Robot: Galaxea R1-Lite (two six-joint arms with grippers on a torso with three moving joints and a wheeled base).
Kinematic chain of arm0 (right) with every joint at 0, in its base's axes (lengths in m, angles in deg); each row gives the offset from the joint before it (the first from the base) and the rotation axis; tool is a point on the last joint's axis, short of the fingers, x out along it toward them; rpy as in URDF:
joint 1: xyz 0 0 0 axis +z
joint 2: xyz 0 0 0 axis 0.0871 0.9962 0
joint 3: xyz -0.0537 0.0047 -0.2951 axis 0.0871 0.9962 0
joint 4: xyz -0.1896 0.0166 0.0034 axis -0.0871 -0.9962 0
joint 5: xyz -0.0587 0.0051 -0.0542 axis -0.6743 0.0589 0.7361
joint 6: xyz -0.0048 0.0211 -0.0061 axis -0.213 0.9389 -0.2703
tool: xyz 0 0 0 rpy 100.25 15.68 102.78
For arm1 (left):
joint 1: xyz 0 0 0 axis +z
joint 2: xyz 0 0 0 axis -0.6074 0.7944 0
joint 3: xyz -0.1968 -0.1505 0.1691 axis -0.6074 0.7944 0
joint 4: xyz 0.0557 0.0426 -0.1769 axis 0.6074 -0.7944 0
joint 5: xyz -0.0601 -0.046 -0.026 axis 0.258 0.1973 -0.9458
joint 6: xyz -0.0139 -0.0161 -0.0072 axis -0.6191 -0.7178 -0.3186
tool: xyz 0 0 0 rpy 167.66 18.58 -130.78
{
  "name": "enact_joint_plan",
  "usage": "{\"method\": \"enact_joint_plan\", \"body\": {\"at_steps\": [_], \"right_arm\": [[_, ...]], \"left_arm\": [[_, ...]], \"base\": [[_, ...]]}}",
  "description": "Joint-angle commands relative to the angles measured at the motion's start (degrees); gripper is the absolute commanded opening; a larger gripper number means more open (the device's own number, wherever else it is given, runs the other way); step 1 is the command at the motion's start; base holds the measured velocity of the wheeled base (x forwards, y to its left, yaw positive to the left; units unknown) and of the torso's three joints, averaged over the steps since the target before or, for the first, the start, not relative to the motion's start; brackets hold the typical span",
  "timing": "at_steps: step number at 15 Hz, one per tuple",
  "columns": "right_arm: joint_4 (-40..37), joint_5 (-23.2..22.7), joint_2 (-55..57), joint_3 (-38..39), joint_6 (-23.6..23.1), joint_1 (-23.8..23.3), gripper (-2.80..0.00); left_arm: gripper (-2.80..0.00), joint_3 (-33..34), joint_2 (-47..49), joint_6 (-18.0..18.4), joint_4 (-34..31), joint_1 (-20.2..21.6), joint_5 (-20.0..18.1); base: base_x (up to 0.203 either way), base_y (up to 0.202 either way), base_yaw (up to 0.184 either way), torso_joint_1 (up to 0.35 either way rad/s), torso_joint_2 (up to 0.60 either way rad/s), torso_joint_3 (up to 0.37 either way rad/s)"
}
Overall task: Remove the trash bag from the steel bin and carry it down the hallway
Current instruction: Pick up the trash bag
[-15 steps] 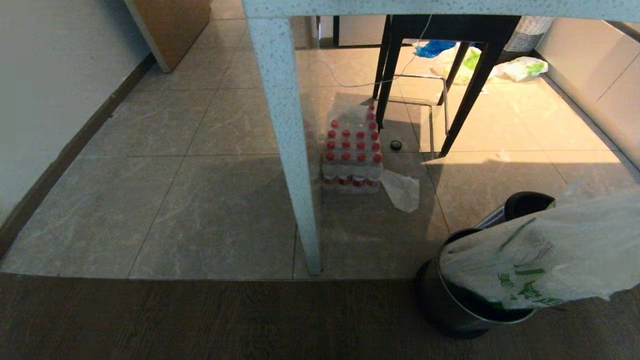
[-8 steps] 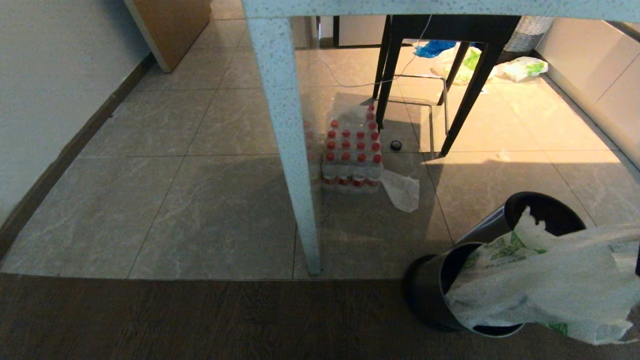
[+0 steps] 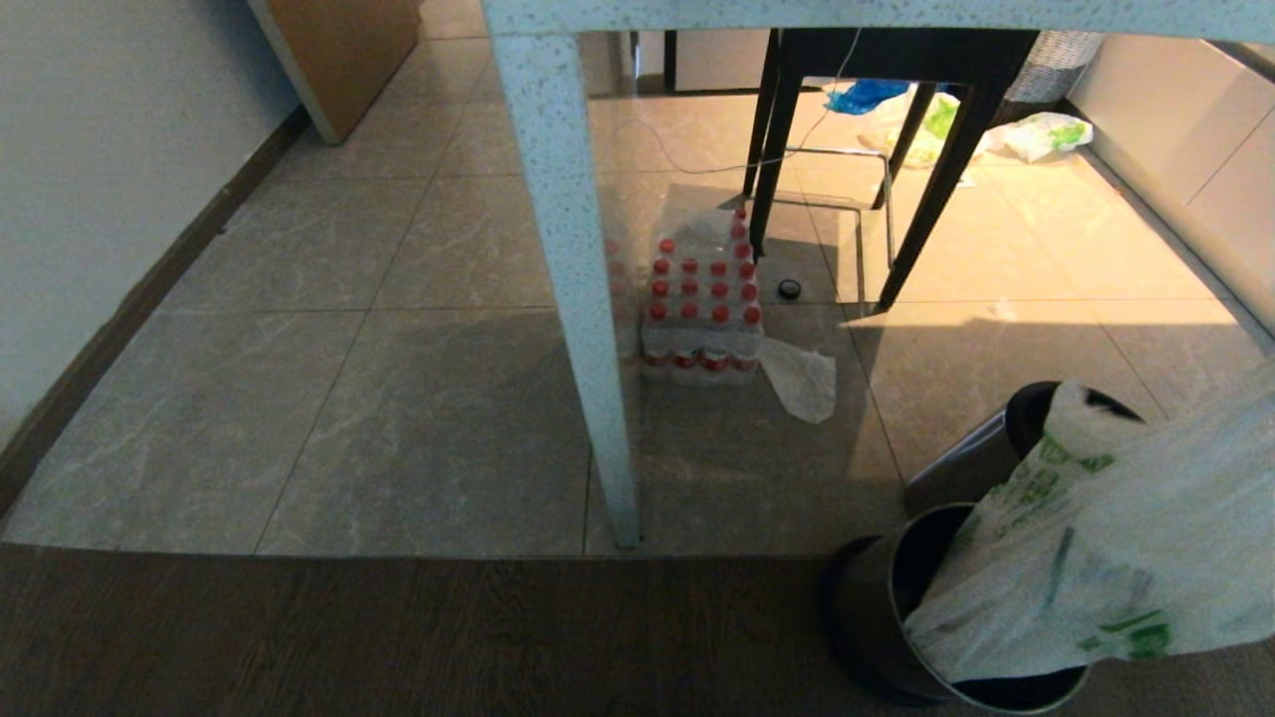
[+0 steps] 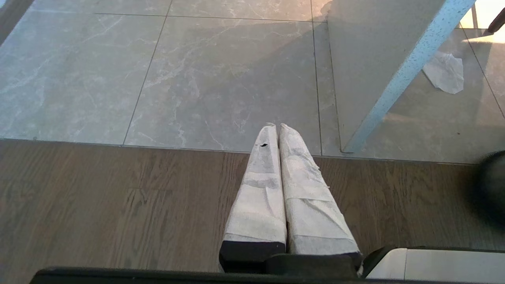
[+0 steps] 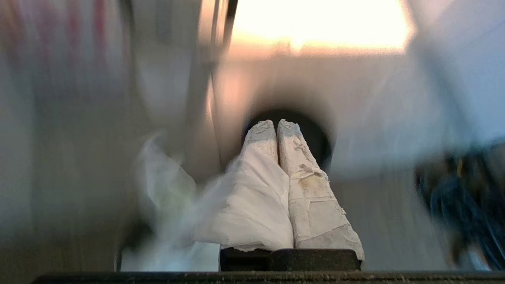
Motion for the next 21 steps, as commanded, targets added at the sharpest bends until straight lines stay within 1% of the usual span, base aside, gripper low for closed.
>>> {"method": "enact_joint_plan", "body": {"at_steps": [1, 2, 3, 4, 5, 7, 8, 9, 10, 11, 12, 13, 15, 16, 17, 18, 19, 21], "right_arm": [[-0.1, 0.1, 1.7, -9.2, 0.2, 0.1, -2.80], [-0.4, 0.1, 1.7, -10.8, 0.7, 0.2, -2.80], [-0.5, 0.3, 1.4, -9.9, 1.1, 0.2, -2.80], [-0.5, 0.6, 1.0, -6.9, 1.4, 0.2, -2.80], [-0.6, 1.3, 0.3, -1.2, 1.6, 0.2, -2.80], [-0.6, 2.7, -1.4, 14.5, 2.2, 0.3, -2.80], [-0.5, 3.2, -2.2, 21.0, 2.3, 0.3, -2.80], [-0.4, 3.5, -2.5, 24.7, 2.3, 0.3, -2.80], [-0.1, 3.7, -2.3, 26.2, 2.3, 0.4, -2.80], [0.1, 4.0, -1.8, 25.4, 2.4, 0.4, -2.80], [0.1, 4.1, -1.2, 22.2, 2.6, 0.5, -2.80], [-0.2, 3.9, -0.6, 17.0, 2.7, 0.6, -2.80], [-1.7, 3.4, 0.7, 0.8, 2.8, 0.9, -2.80], [-2.7, 3.0, 1.2, -5.3, 2.8, 1.0, -2.80], [-3.6, 2.7, 1.6, -9.6, 2.8, 1.2, -2.80], [-4.2, 2.7, 1.6, -11.3, 2.8, 1.2, -2.80], [-4.5, 2.7, 1.5, -10.7, 2.8, 1.3, -2.80], [-5.0, 2.7, 0.5, -4.2, 2.9, 1.3, -2.80]], "left_arm": [[-2.80, 0.0, 0.0, 0.0, 0.1, 0.0, 0.0], [-2.80, 0.0, -0.1, 0.0, 0.0, 0.0, 0.0], [-2.80, 0.0, -0.1, 0.0, 0.1, 0.0, 0.0], [-2.80, 0.0, 0.0, 0.0, 0.0, 0.0, 0.0], [-2.80, 0.0, -0.1, 0.0, 0.1, 0.0, 0.0], [-2.80, 0.0, -0.1, 0.0, 0.1, 0.0, 0.0], [-2.80, 0.0, -0.1, 0.0, 0.0, 0.0, 0.0], [-2.80, 0.0, -0.1, 0.0, 0.0, 0.0, 0.0], [-2.80, 0.0, -0.1, 0.0, 0.1, 0.0, 0.0], [-2.80, 0.0, 0.0, 0.0, 0.1, 0.0, 0.0], [-2.80, 0.0, -0.1, 0.0, 0.1, 0.0, 0.0], [-2.80, 0.0, 0.0, 0.0, 0.0, 0.0, 0.0], [-2.80, 0.0, -0.1, 0.0, 0.1, 0.0, 0.0], [-2.80, 0.0, -0.1, 0.0, 0.1, 0.0, 0.0], [-2.80, 0.0, -0.1, 0.0, 0.1, 0.0, 0.0], [-2.80, 0.0, -0.1, 0.0, 0.0, 0.0, 0.0], [-2.80, 0.0, -0.1, 0.0, 0.1, 0.0, 0.0], [-2.80, 0.0, -0.1, 0.0, 0.1, 0.0, 0.0]], "base": [[0.000, 0.000, 0.000, 0.000, 0.00, 0.000], [0.000, 0.000, 0.000, 0.000, 0.00, 0.000], [0.000, 0.000, 0.000, 0.000, 0.00, 0.000], [0.000, 0.000, 0.000, 0.000, 0.00, 0.000], [0.000, 0.000, 0.000, 0.000, 0.00, 0.000], [0.000, 0.000, 0.000, 0.000, 0.00, 0.000], [0.000, 0.000, 0.000, 0.000, 0.00, 0.000], [0.000, 0.000, 0.000, 0.000, 0.00, 0.000], [0.000, 0.000, 0.000, 0.000, 0.00, 0.000], [0.000, 0.000, 0.000, 0.000, 0.00, 0.000], [0.000, 0.000, 0.000, 0.000, 0.00, 0.000], [0.000, 0.000, 0.000, 0.000, 0.00, 0.000], [0.000, 0.000, 0.000, 0.000, 0.00, 0.000], [0.000, 0.000, 0.000, 0.000, 0.00, 0.000], [0.000, 0.000, 0.000, 0.000, 0.00, 0.000], [0.000, 0.000, 0.000, 0.000, 0.00, 0.000], [0.000, 0.000, 0.000, 0.000, 0.00, 0.000], [0.000, 0.000, 0.000, 0.000, 0.00, 0.000]]}}
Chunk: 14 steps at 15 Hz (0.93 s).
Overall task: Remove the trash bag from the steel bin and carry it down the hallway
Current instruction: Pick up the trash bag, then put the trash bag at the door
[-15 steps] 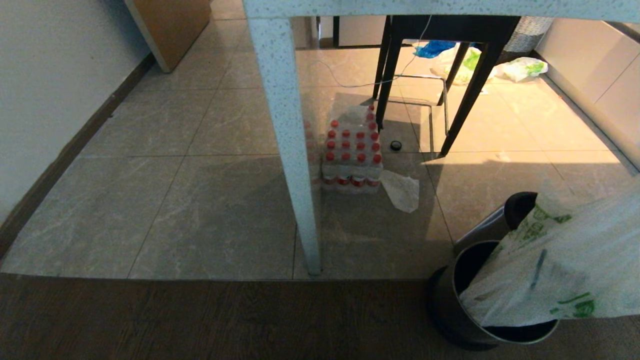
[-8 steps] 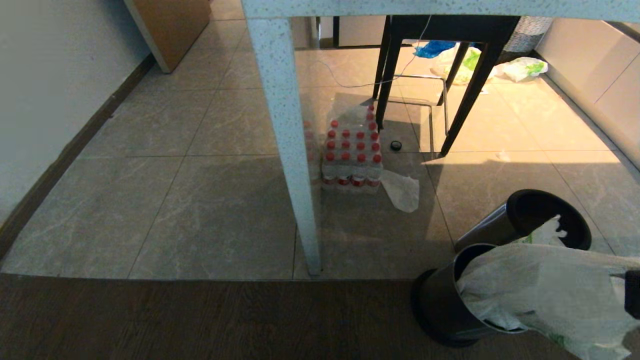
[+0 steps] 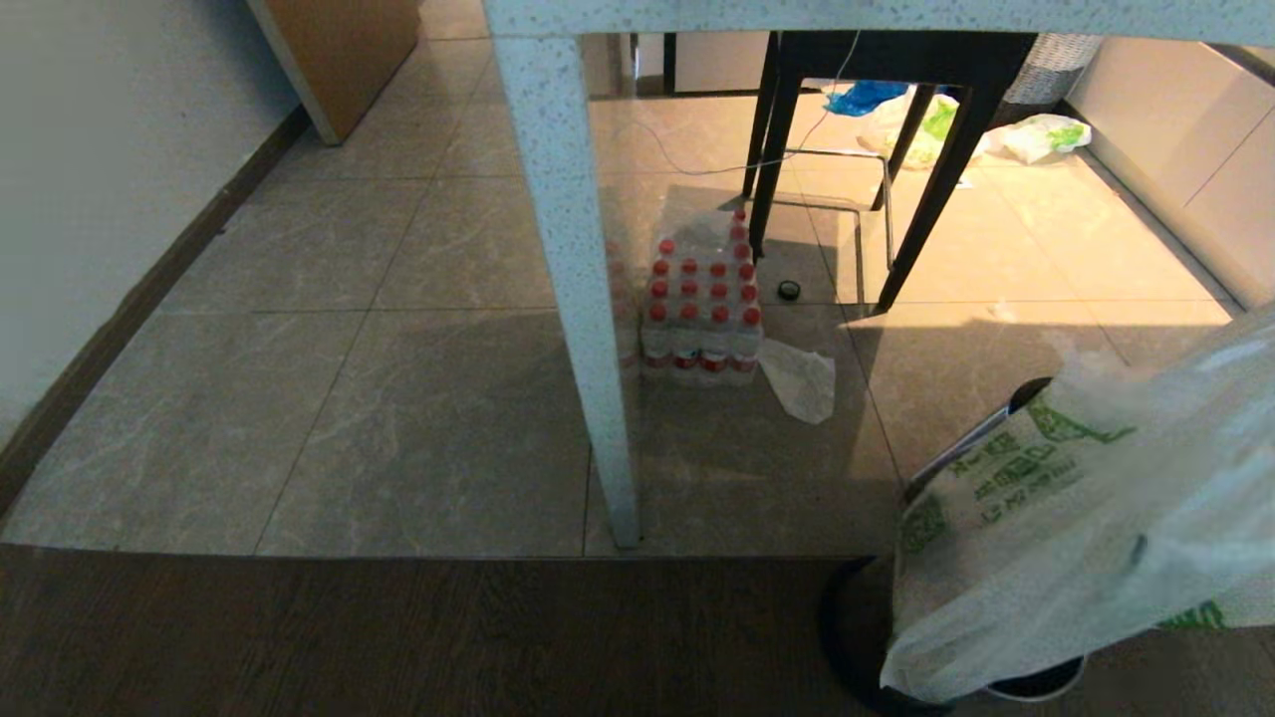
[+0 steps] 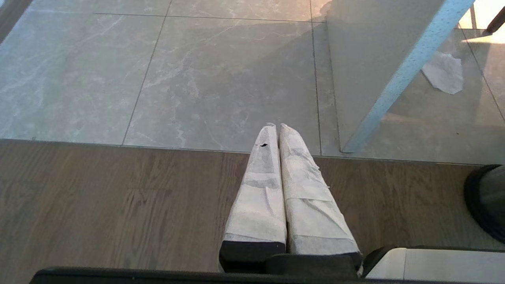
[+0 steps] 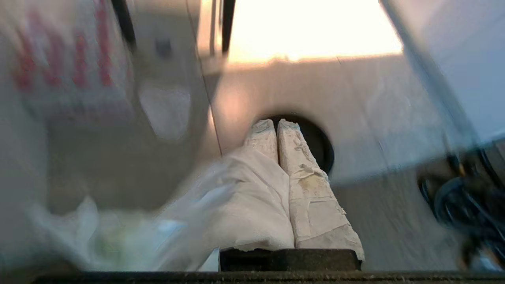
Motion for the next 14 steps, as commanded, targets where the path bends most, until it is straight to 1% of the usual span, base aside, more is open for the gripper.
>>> {"method": "enact_joint_plan", "body": {"at_steps": [1, 3, 5, 8, 9, 10, 13, 14], "right_arm": [[0.0, 0.2, -1.0, 4.4, 0.0, 0.1, -2.80], [0.4, 0.1, -2.6, 8.2, 0.0, 0.1, -2.80], [0.0, -0.3, -3.7, 8.9, 0.2, 0.2, -2.80], [-0.1, -3.1, -7.4, 8.6, -0.4, 0.1, -2.80], [-0.3, -3.9, -9.8, 10.0, -0.7, 0.1, -2.80], [-0.5, -4.2, -12.0, 12.9, -1.0, -0.1, -2.80], [-0.4, -4.8, -22.1, 27.4, -1.8, -1.6, -2.80], [-0.3, -5.8, -24.6, 31.8, -1.9, -2.7, -2.80]], "left_arm": [[-2.80, 0.0, 0.0, 0.0, 0.1, 0.0, 0.0], [-2.80, 0.0, -0.1, 0.0, 0.1, 0.0, 0.0], [-2.80, 0.0, 0.0, 0.0, 0.0, 0.0, 0.0], [-2.80, 0.0, -0.1, 0.0, 0.1, 0.0, 0.0], [-2.80, 0.0, -0.1, 0.0, 0.0, 0.0, 0.0], [-2.80, 0.0, -0.1, 0.0, 0.1, 0.0, 0.0], [-2.80, 0.0, 0.0, 0.0, 0.1, 0.0, 0.0], [-2.80, 0.0, -0.1, 0.0, 0.1, 0.0, 0.0]], "base": [[0.000, 0.000, 0.000, 0.000, 0.00, 0.000], [0.000, 0.000, 0.000, 0.000, 0.00, 0.000], [0.000, 0.000, 0.000, 0.000, 0.00, 0.000], [0.000, 0.000, 0.000, 0.000, 0.00, 0.000], [0.000, 0.000, 0.000, 0.000, 0.00, 0.000], [0.000, 0.000, 0.000, 0.000, 0.00, 0.000], [0.000, 0.000, 0.000, 0.000, 0.00, 0.000], [0.000, 0.000, 0.000, 0.000, 0.00, 0.000]]}}
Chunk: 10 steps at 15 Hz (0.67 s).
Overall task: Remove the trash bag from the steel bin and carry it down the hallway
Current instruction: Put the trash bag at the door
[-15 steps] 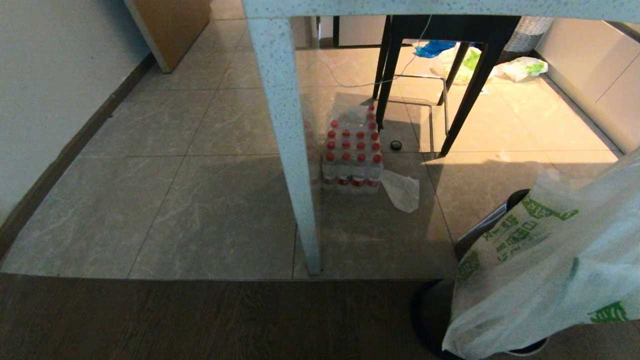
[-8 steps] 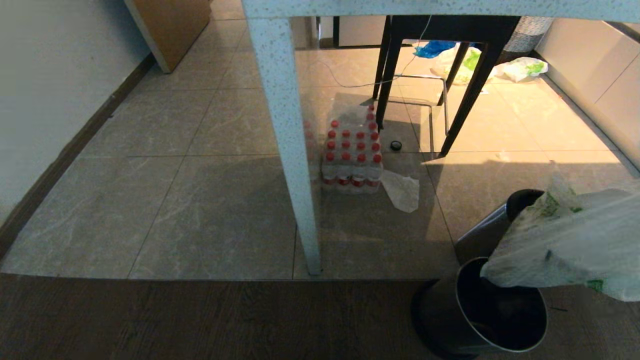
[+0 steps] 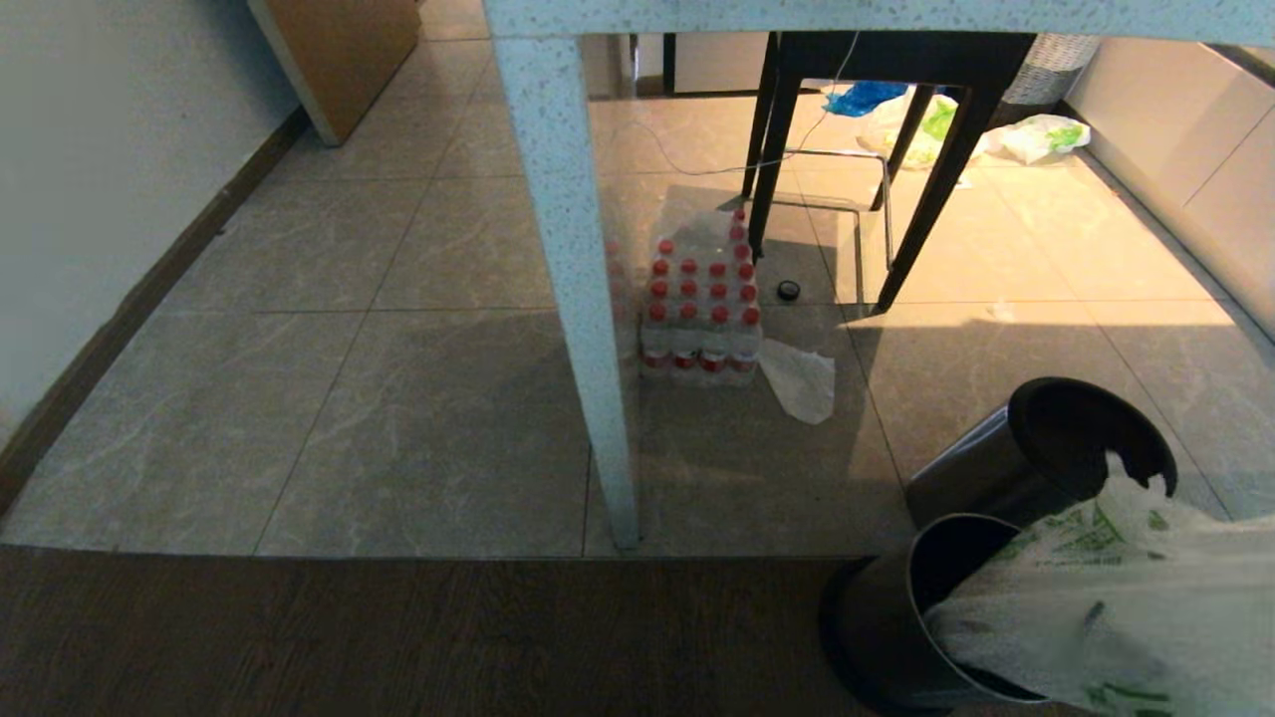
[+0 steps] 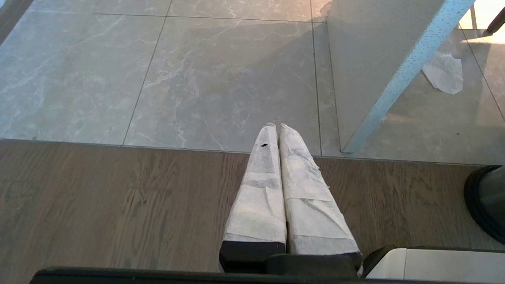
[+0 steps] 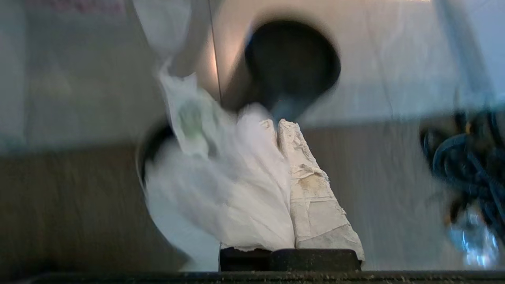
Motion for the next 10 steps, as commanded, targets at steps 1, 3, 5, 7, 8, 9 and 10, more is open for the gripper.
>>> {"method": "enact_joint_plan", "body": {"at_steps": [1, 3, 5, 7, 8, 9, 10], "right_arm": [[-0.4, -2.2, -8.3, 6.8, -0.1, -1.6, -2.80], [-4.3, -9.8, -10.8, 8.2, -0.2, -6.2, -2.80], [-6.9, -13.0, -13.4, 8.9, -0.3, -8.3, -2.80], [-7.7, -15.2, -18.0, 11.1, -0.5, -7.4, -2.80], [-7.4, -15.0, -20.6, 12.4, -0.2, -6.6, -2.80], [-7.1, -14.7, -23.4, 13.9, 0.0, -6.1, -2.80], [-6.5, -14.9, -26.3, 16.4, -0.2, -6.1, -2.80]], "left_arm": [[-2.80, 0.0, -0.1, 0.0, 0.0, 0.0, 0.0], [-2.80, 0.0, -0.1, 0.0, 0.0, 0.0, 0.0], [-2.80, 0.0, -0.1, 0.0, 0.0, 0.0, 0.0], [-2.80, 0.0, 0.0, 0.0, 0.0, 0.0, 0.0], [-2.80, 0.0, -0.1, 0.0, 0.0, 0.0, 0.0], [-2.80, 0.0, -0.1, 0.0, 0.0, 0.0, 0.0], [-2.80, 0.0, -0.1, 0.0, 0.0, 0.0, 0.0]], "base": [[0.000, 0.000, 0.000, 0.000, 0.00, 0.000], [0.000, 0.000, 0.000, 0.000, 0.00, 0.000], [0.000, 0.000, 0.000, 0.000, 0.00, 0.000], [0.000, 0.000, 0.000, 0.000, 0.00, 0.000], [0.000, 0.000, 0.000, 0.000, 0.00, 0.000], [0.000, 0.000, 0.000, 0.000, 0.00, 0.000], [0.000, 0.000, 0.000, 0.000, 0.00, 0.000]]}}
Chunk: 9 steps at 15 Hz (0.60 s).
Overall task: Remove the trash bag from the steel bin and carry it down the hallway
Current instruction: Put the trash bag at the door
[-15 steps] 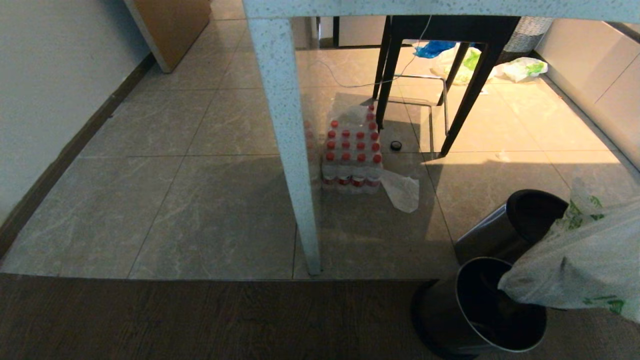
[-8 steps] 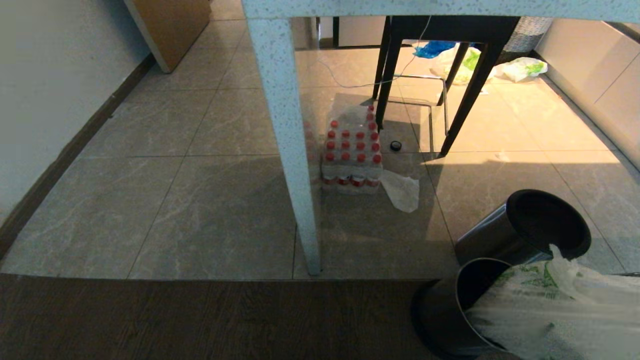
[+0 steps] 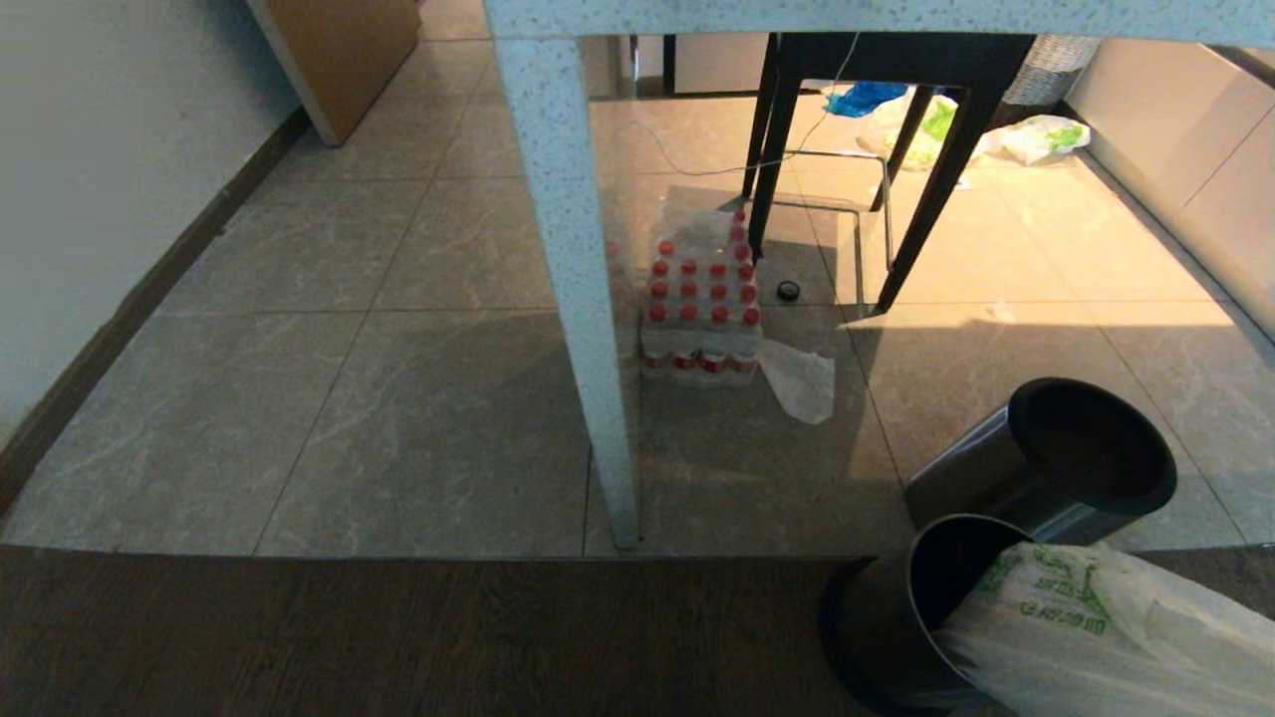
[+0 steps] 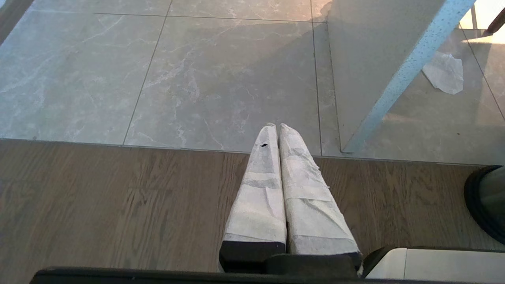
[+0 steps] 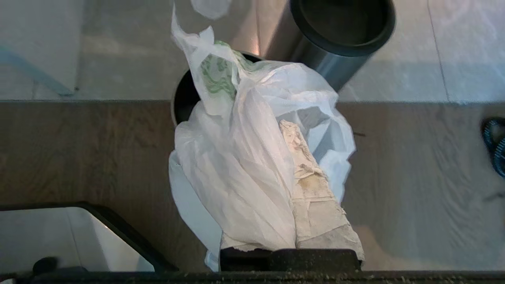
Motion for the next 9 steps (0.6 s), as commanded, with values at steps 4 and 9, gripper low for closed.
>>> {"method": "enact_joint_plan", "body": {"at_steps": [4, 9], "right_arm": [[1.1, -5.1, -19.5, 5.2, -0.3, -1.4, -2.80], [5.7, -10.9, -19.4, 9.3, 1.9, -1.9, -2.80]], "left_arm": [[-2.80, 0.0, -0.1, -0.1, 0.0, 0.0, 0.0], [-2.80, 0.0, -0.1, 0.0, 0.0, 0.0, 0.0]], "base": [[0.000, 0.000, 0.000, 0.000, 0.00, 0.000], [0.000, 0.000, 0.000, 0.000, 0.00, 0.000]]}}
